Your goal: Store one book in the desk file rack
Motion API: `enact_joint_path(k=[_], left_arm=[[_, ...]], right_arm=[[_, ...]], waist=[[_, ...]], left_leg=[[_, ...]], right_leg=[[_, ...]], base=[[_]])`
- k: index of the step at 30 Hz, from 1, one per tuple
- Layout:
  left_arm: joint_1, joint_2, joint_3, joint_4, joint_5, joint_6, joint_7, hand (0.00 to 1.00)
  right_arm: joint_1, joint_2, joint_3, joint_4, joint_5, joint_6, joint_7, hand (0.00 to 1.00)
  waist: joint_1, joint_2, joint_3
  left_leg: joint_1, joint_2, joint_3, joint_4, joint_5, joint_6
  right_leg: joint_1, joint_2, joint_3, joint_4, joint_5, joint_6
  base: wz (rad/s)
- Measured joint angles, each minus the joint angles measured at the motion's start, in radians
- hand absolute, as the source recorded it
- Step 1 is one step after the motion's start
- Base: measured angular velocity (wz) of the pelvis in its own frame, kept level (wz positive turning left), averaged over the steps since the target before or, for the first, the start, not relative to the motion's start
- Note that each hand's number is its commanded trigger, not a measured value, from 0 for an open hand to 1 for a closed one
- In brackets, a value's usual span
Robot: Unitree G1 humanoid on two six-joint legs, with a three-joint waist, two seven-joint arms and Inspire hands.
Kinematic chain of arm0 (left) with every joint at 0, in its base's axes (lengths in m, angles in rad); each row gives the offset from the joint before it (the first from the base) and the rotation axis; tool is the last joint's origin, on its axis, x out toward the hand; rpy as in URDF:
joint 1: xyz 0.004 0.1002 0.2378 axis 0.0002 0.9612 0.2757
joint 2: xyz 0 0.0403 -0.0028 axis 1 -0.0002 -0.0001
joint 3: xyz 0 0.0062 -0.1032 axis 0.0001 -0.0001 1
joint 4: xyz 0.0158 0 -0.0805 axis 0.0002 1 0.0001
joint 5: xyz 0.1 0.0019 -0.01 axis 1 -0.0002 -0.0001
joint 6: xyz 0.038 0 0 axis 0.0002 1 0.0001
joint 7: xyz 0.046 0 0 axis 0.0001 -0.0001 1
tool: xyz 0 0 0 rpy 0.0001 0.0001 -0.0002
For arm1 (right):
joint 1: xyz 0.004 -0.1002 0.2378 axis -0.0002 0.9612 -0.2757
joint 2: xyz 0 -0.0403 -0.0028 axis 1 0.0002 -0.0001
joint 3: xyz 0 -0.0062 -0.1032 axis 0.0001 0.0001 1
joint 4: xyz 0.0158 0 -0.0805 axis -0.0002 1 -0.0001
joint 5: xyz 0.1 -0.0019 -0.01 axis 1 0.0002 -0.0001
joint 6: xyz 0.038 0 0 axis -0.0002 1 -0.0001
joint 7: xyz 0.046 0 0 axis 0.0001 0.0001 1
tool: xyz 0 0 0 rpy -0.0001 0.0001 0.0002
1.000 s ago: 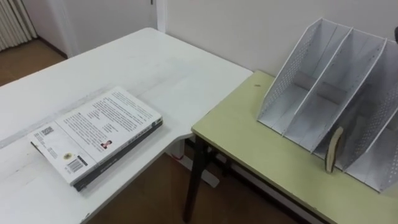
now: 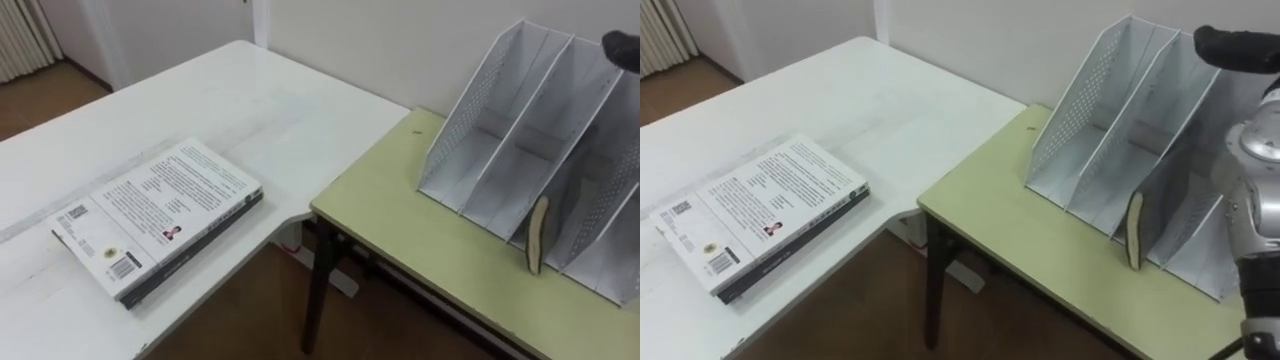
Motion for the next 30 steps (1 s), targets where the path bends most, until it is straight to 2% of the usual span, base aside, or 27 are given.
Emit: enact_joint_path(k=[3, 5, 7, 8, 10, 14, 16, 21, 24, 26, 27, 30], left_arm=[[-0.002, 0.004, 0.007, -0.002, 0.0, -0.003, 0.0, 0.0], [-0.003, 0.004, 0.008, -0.003, 0.0, -0.003, -0.003, 0.0], [-0.002, 0.009, 0.008, -0.007, 0.0, -0.004, -0.006, 0.0], [-0.003, 0.012, 0.008, -0.007, 0.0, -0.003, -0.006, 0.0], [-0.008, 0.016, 0.009, -0.007, 0.0, 0.004, -0.006, 0.0], [-0.031, 0.024, 0.008, 0.0, 0.003, 0.025, -0.023, 0.0], [-0.034, 0.025, 0.007, 0.003, 0.002, 0.027, -0.033, 0.0], [-0.056, 0.048, -0.034, 0.023, 0.001, 0.026, -0.055, 0.0], [-0.09, 0.053, -0.073, 0.052, 0.0, 0.026, -0.071, 0.0], [-0.103, 0.053, -0.074, 0.061, 0.0, 0.027, -0.077, 0.0], [-0.111, 0.057, -0.078, 0.064, -0.001, 0.029, -0.077, 0.0], [-0.12, 0.062, -0.096, 0.07, -0.001, 0.036, -0.077, 0.0]], right_arm=[[0.014, 0.0, 0.037, -0.091, 0.115, -0.001, 0.157, 0.0], [0.033, 0.0, 0.048, -0.135, 0.181, 0.0, 0.262, 0.0], [0.076, 0.0, 0.076, -0.168, 0.279, 0.0, 0.414, 0.0], [0.086, 0.0, 0.087, -0.168, 0.294, 0.002, 0.455, 0.0], [0.113, 0.0, 0.128, -0.168, 0.307, 0.026, 0.602, 0.0], [0.15, -0.001, 0.161, -0.183, 0.295, 0.041, 0.771, 0.0], [0.162, -0.001, 0.19, -0.2, 0.274, 0.042, 0.864, 0.0], [0.173, -0.019, 0.289, -0.298, 0.161, 0.042, 1.0, 0.0], [0.196, -0.018, 0.341, -0.33, 0.123, 0.042, 1.067, 0.0], [0.23, -0.017, 0.356, -0.34, 0.103, 0.042, 1.098, 0.0], [0.262, -0.016, 0.366, -0.34, 0.085, 0.041, 1.119, 0.0], [0.354, -0.012, 0.42, -0.314, -0.02, 0.042, 1.167, 0.0]], waist=[[0.004, -0.012, 0.0067], [0.01, -0.015, 0.0083], [0.011, -0.026, 0.0151], [0.012, -0.029, 0.0149], [0.013, -0.033, 0.0163], [0.021, -0.032, 0.0154], [0.021, -0.031, 0.0124], [0.029, -0.037, 0.004], [0.047, -0.036, 0.0046], [0.059, -0.038, 0.0083], [0.073, -0.037, 0.0116], [0.088, -0.039, 0.0137]], left_leg=[[0.005, 0.003, -0.001, 0.003, 0.0, -0.001], [0.01, 0.003, -0.001, 0.002, 0.0, -0.001], [0.017, 0.003, -0.002, 0.002, 0.0, -0.001], [0.016, 0.003, -0.002, 0.002, 0.0, -0.001], [0.009, 0.003, -0.006, 0.004, -0.001, -0.001], [-0.009, 0.003, -0.018, 0.013, -0.004, 0.0], [-0.008, 0.004, -0.019, 0.011, -0.002, -0.001], [0.0, 0.005, -0.02, 0.013, 0.0, -0.004], [0.008, 0.003, -0.028, 0.013, 0.0, -0.004], [0.009, 0.001, -0.035, 0.015, 0.0, -0.004], [0.009, 0.001, -0.036, 0.015, 0.0, -0.004], [-0.005, 0.0, -0.05, 0.018, -0.001, -0.003]], right_leg=[[0.007, -0.001, 0.002, -0.004, 0.002, -0.004], [0.011, -0.002, 0.003, -0.003, 0.002, -0.004], [0.024, -0.002, 0.001, -0.004, 0.002, -0.004], [0.025, -0.002, 0.0, -0.004, 0.002, -0.004], [0.024, -0.002, -0.003, -0.004, 0.005, -0.003], [0.017, -0.002, -0.002, -0.002, 0.007, -0.003], [0.016, 0.0, 0.0, -0.002, 0.007, -0.003], [0.016, 0.002, 0.007, -0.003, 0.007, -0.003], [0.03, 0.0, 0.004, -0.008, 0.007, -0.003], [0.042, 0.0, 0.001, -0.015, 0.007, -0.003], [0.043, 0.001, 0.004, -0.017, 0.007, -0.003], [0.039, 0.001, 0.004, -0.016, 0.008, -0.004]], base=[[-0.05], [0.02], [0.04], [0.08], [0.08], [0.09], [0.0], [-0.01], [0.06], [0.11], [0.08], [0.11]])
